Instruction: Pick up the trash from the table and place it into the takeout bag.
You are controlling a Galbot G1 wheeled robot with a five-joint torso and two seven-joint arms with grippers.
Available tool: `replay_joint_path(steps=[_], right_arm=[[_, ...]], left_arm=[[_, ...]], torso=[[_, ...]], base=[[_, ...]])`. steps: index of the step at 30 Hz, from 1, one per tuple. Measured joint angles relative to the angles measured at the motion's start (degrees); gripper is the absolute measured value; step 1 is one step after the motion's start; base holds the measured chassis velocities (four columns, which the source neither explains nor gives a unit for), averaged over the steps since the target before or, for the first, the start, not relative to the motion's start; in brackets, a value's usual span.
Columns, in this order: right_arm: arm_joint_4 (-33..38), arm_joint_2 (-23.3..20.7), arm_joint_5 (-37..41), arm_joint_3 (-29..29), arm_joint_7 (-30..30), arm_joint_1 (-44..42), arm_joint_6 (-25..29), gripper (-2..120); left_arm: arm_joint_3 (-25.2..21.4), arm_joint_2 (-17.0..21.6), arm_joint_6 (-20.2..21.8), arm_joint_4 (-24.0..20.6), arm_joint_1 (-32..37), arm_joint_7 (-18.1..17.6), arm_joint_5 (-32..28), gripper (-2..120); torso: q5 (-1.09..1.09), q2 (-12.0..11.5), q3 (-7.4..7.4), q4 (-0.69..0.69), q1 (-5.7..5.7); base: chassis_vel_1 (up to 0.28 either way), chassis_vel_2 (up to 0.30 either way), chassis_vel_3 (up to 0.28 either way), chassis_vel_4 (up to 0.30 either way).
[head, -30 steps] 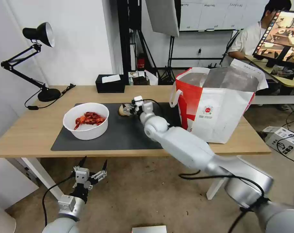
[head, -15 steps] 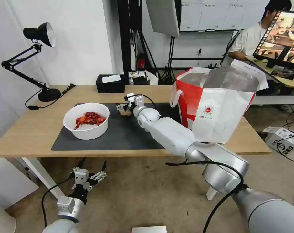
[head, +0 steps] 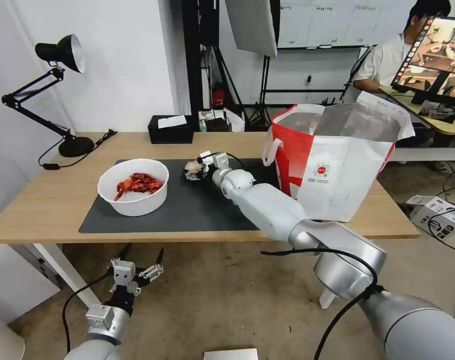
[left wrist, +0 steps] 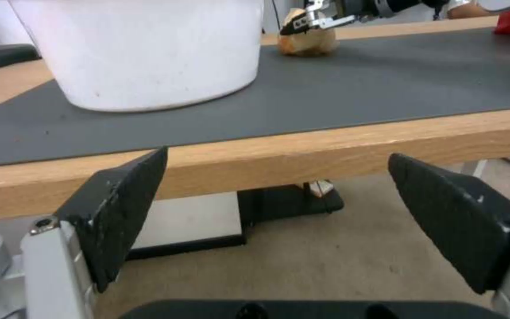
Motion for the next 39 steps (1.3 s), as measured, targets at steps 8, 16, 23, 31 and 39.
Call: replay_joint_path(steps=[8,16,23,31,39], right_arm=[[-1.33,0.01,-0.47,0.11,-2.54,-0.09,1.23,81],[-1.49,-0.01,-0.66,0.17,-2.91,-0.61,1.34,54],[-0.6,-0.14,-0.39,0.75,-2.39,-1.54,0.82,25],[11.98,-4.17,1.63,1.77,6.81,-3.33,0.23,7],[35.17,-14.24,0.49,0.37,18.66,-8.1,2.62,7]], left_arm=[[0.14,-0.48,-0.53,0.0,0.2,0.07,0.3,100],[-0.1,-0.47,-1.08,0.06,0.52,0.1,0.33,100],[0.14,-0.48,-1.24,0.48,0.15,0.13,0.17,100],[0.29,0.01,-1.37,0.9,-1.11,0.14,-0.98,100],[0.51,0.47,-1.4,0.69,-1.27,0.13,-1.51,100]], torso=[[0.0,0.0,0.0,0.0,0.0],[0.01,0.0,0.0,0.0,0.0],[0.0,0.0,0.0,0.0,0.0],[0.0,0.0,0.0,0.02,0.0],[0.01,0.0,0.0,-0.01,0.0]], base=[[0.0,0.0,0.0,0.0],[0.0,0.0,0.0,0.0],[0.0,0.0,0.0,0.0],[0.0,0.0,0.0,0.0],[0.0,0.0,0.0,0.0]])
